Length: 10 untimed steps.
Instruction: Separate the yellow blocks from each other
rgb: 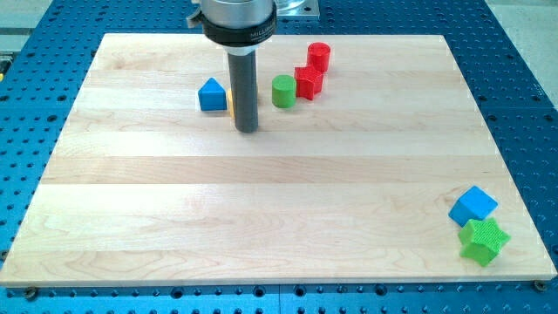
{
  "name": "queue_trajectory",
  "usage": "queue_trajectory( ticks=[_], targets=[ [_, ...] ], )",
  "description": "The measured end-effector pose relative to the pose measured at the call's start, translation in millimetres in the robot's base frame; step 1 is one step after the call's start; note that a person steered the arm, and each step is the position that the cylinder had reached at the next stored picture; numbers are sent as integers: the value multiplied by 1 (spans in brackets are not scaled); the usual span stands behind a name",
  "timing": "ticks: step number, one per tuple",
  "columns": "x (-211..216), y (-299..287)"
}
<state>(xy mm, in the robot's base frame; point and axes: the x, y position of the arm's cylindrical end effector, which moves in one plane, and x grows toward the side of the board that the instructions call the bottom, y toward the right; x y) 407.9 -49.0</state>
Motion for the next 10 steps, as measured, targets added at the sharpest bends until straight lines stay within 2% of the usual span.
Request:
queue_trajectory(
  ticks=[1, 2, 3, 5, 6, 7, 8, 9, 10],
  targets=[
    [25, -41],
    [-16, -33],
    [-85, -26],
    [-84, -26],
    [-52, -50],
    [12, -58],
    [27, -12],
    [28, 15],
    [-28, 31]
  ],
)
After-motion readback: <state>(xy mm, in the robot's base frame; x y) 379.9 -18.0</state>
